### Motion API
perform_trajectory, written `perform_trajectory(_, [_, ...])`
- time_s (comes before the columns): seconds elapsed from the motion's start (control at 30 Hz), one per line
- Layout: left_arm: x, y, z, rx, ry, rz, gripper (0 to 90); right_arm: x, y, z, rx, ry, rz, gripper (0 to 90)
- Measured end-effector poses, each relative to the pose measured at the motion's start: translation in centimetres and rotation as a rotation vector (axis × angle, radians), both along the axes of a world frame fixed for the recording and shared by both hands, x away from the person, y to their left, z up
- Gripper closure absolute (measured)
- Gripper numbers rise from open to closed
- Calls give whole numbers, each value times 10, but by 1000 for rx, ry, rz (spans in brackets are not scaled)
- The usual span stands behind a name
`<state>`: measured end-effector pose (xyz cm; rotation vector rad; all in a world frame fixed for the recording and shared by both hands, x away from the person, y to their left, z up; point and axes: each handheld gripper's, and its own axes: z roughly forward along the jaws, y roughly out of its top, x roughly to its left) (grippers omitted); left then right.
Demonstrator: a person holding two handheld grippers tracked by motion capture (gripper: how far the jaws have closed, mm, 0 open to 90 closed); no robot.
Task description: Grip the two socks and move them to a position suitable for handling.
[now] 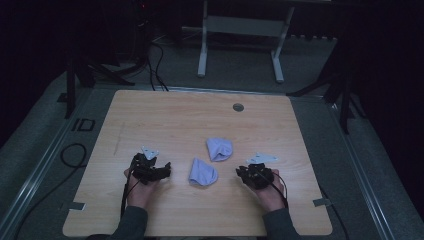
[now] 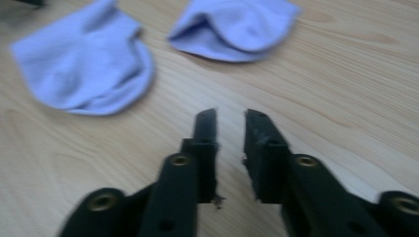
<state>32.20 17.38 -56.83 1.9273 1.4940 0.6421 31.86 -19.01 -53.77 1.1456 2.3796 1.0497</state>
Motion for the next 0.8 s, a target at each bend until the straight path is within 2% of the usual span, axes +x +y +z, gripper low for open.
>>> perform_trajectory(0.2, [0,0,0,0,0,1,194,0,29,-1,-13,-9,72,890])
perform_trajectory(0.4, [0,0,0,-1,-1,1,193,2,52,-5,-19,-4,106,898])
perform_trajectory(0.8, [0,-1,0,-2,-3,9,192,2,69,-14,-23,13,134,897])
